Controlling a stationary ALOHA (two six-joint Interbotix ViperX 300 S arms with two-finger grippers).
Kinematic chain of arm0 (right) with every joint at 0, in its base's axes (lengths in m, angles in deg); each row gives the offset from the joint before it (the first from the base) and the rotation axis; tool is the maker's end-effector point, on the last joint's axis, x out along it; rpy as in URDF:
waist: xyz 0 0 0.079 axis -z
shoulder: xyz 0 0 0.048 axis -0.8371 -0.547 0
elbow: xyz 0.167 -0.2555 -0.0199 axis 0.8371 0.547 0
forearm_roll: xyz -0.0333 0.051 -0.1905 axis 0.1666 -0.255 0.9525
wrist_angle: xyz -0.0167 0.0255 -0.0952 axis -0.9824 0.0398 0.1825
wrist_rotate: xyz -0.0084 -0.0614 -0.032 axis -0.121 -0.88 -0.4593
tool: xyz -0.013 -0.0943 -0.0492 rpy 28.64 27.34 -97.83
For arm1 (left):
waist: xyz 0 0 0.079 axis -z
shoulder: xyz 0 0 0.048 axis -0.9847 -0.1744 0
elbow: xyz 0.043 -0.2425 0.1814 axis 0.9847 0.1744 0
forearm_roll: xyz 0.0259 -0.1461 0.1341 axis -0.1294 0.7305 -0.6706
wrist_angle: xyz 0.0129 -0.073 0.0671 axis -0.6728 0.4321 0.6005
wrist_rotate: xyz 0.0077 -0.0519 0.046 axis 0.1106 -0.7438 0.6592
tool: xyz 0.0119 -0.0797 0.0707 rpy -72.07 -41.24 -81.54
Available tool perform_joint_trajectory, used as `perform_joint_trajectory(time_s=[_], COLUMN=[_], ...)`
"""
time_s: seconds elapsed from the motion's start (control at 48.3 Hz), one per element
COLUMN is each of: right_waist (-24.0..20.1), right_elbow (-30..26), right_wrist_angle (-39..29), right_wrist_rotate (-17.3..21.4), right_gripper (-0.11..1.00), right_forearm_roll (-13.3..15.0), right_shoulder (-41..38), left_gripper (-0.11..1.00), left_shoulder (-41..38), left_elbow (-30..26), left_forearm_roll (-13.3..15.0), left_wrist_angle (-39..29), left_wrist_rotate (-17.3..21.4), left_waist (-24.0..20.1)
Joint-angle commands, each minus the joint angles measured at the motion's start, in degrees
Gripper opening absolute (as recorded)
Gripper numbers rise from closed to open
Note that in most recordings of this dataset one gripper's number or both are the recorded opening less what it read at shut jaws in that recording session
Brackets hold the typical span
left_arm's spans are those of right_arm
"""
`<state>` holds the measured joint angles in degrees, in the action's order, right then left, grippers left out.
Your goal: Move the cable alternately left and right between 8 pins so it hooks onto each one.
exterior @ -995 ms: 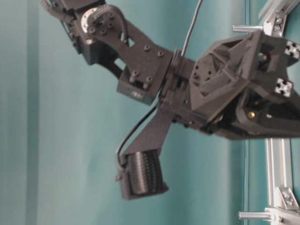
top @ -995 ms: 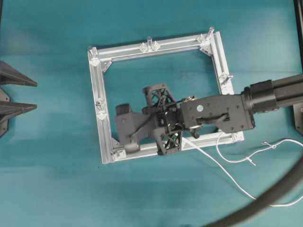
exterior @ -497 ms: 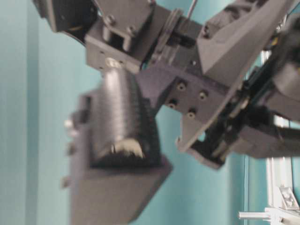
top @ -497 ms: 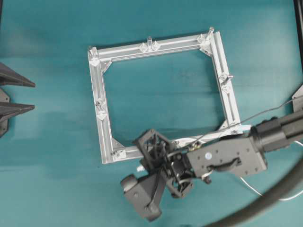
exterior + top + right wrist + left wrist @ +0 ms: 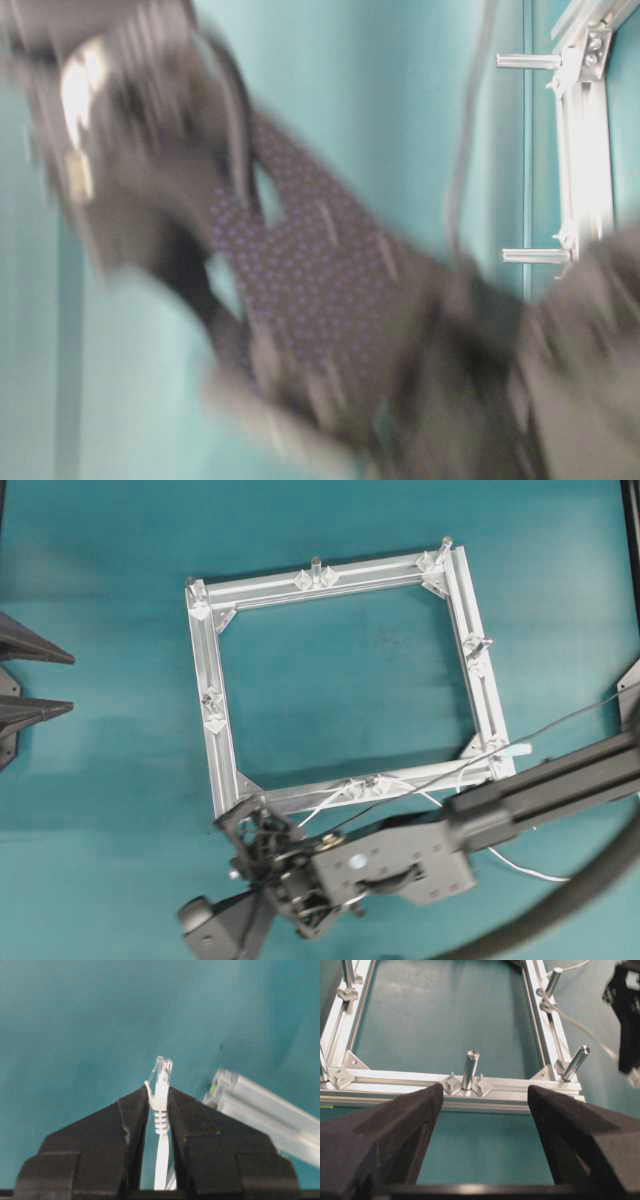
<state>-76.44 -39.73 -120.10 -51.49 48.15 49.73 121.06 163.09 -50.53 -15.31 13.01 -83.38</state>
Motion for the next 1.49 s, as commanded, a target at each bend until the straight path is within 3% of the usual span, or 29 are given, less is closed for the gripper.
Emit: perform_joint_trajectory(time_s=[0.0, 0.083, 0.269, 0.684, 0.995, 1.347, 1.471], right_waist=[0.00, 0.79, 2.99, 8.96, 11.78, 14.06, 14.94], right_elbow=[-6.94, -10.46, -14.85, -15.47, -12.48, 2.99, 6.50], right_wrist_angle=[-2.37, -4.83, -7.47, -7.73, -8.09, -4.83, -4.83], right_wrist_rotate=[1.76, 6.68, 22.24, 41.66, 49.13, 58.27, 58.45], right_gripper=[0.14, 0.14, 0.14, 0.14, 0.14, 0.14, 0.14], right_forearm_roll=[0.00, 0.00, 0.70, 0.97, 3.08, 4.66, 4.66], right_shoulder=[-1.14, -2.64, -3.87, -4.57, -1.76, 8.17, 10.20], left_gripper=[0.78, 0.78, 0.78, 0.78, 0.78, 0.78, 0.78], left_shoulder=[-0.35, -0.44, -0.44, -0.44, -0.44, -0.44, -0.35], left_elbow=[-0.62, -0.62, -0.62, -0.62, -0.62, -0.62, -0.62], left_forearm_roll=[-0.09, -0.09, -0.09, -0.09, -0.09, -0.09, -0.09], left_wrist_angle=[0.26, 0.26, 0.26, 0.26, 0.26, 0.26, 0.26], left_wrist_rotate=[-0.44, -0.53, -0.53, -0.53, -0.53, -0.53, -0.53], left_waist=[0.18, 0.18, 0.18, 0.18, 0.18, 0.18, 0.18])
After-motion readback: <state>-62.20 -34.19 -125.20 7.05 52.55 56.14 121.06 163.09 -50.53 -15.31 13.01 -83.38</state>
